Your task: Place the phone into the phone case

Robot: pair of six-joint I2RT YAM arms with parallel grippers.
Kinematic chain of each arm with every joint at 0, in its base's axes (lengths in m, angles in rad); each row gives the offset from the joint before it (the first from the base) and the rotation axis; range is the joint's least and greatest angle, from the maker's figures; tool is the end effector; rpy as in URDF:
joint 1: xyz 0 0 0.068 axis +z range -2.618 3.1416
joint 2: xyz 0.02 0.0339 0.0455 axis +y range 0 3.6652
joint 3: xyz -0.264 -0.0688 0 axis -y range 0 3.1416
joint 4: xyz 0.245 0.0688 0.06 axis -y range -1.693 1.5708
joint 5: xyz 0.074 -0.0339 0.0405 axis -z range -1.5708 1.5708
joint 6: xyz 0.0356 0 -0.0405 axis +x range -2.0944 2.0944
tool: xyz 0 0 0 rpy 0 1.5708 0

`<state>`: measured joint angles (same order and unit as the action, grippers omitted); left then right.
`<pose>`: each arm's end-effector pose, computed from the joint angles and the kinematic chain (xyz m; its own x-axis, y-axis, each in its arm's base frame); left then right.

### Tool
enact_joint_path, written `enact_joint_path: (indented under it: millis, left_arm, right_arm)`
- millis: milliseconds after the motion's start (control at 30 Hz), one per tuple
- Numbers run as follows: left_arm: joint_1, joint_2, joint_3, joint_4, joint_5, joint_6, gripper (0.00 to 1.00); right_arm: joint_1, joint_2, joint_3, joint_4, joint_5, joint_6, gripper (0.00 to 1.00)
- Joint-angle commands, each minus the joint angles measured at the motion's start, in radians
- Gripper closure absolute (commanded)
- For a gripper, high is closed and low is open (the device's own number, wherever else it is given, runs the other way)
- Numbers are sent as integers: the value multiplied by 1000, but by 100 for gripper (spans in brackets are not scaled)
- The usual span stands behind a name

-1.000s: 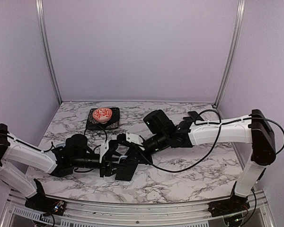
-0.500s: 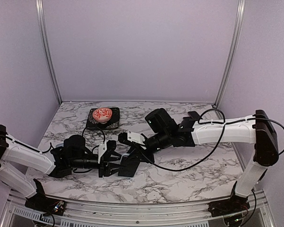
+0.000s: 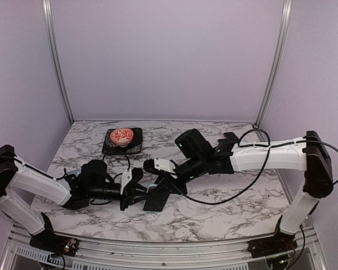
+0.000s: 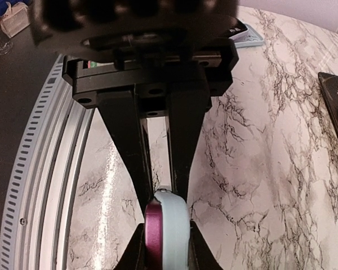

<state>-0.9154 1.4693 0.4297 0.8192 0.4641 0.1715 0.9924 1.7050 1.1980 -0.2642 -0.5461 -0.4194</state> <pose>0.1534 -0.2256 0.1722 0.0351 0.2047 -0.9782 0.9836 0.1662 0.0701 0.1887 0.3229 0.2358 0.0263 -0.5963 -0.8023 -0.9947 -0.0958 0.0386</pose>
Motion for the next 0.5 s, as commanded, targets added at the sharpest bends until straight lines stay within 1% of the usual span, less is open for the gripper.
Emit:
enact_joint_path:
  millis: [0, 33, 67, 100, 133, 167, 233, 333, 400, 467]
  left_arm:
    - [-10, 24, 21, -29, -47, 41, 100]
    - [-10, 17, 13, -29, -50, 46, 100]
    - [-10, 10, 5, -29, -52, 52, 100]
    - [-10, 5, -2, -29, -54, 56, 100]
    - [-10, 0, -9, -29, -55, 61, 100]
    - [-10, -2, -14, -29, -55, 63, 100]
    - [-10, -2, -18, -29, -56, 63, 100]
    - [-10, -2, -19, -28, -53, 58, 100]
    - [-10, -2, -21, -26, -44, 58, 100]
    - [-10, -3, -22, -26, -34, 59, 100]
  right_arm:
    - [-1, -38, 8, 56, -14, 46, 62]
    - [-4, -45, 0, 51, -20, 52, 45]
    - [-13, -59, -13, 60, -23, 61, 32]
    - [-22, -77, -41, 84, -26, 79, 24]
    - [-33, -97, -92, 122, -31, 99, 18]
    - [-44, -119, -132, 166, -36, 124, 15]
    - [-63, -152, -207, 248, -43, 168, 15]
    - [-70, -169, -277, 345, -42, 209, 20]
    - [-69, -161, -313, 403, -49, 233, 25]
    - [-69, -141, -324, 439, -58, 248, 35]
